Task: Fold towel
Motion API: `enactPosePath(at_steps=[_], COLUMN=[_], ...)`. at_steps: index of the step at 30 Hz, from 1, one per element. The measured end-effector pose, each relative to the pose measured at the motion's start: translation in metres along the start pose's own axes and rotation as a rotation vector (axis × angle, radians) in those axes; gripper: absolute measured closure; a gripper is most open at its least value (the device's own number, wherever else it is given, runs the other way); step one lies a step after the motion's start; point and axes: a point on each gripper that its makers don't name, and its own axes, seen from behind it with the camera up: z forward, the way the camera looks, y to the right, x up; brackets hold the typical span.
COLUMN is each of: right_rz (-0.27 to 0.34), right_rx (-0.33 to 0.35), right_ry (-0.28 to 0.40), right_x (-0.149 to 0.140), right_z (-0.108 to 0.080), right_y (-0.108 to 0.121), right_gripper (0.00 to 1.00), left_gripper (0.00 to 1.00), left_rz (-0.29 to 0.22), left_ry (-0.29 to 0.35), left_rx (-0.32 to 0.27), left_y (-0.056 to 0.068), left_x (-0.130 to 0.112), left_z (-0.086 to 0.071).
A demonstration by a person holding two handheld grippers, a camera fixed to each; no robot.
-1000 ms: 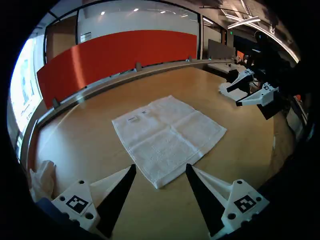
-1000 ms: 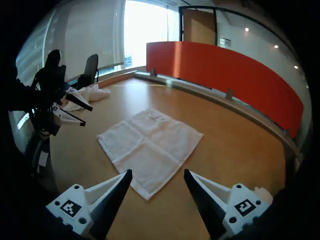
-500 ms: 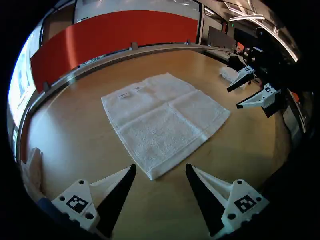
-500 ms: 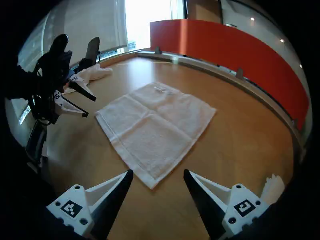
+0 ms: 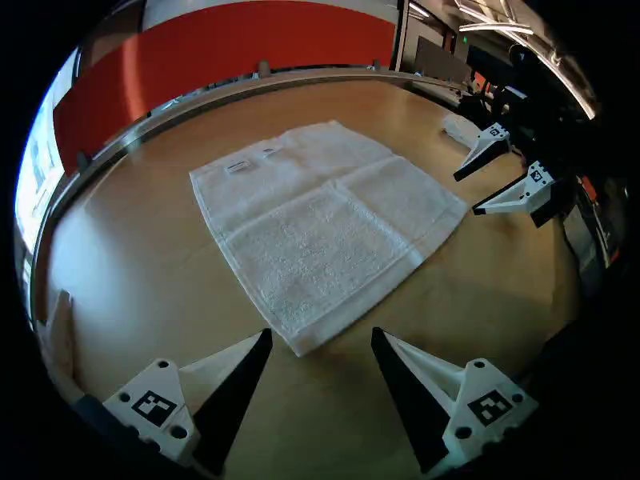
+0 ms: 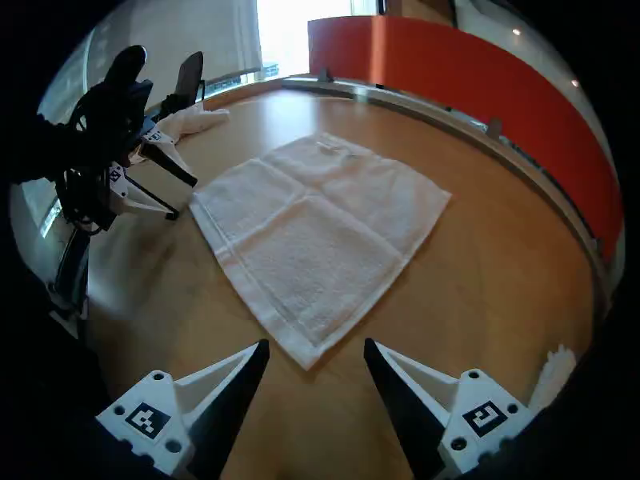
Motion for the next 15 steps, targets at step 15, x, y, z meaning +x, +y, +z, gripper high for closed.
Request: enactPosePath(at_steps=[15], right_rz=[-0.010], right_rx=[0.011], right_ry=[-0.020], right_x=[-0.0053], right_z=[0.0049], right_y=[-0.0007], right_gripper=[0.26], left_gripper=[0.13], left_rz=[-0.023], left_ry=[-0.024], left_rx=[-0.017], left_y=[0.0002], left_x=[-0.0038], left_z=[0.0054])
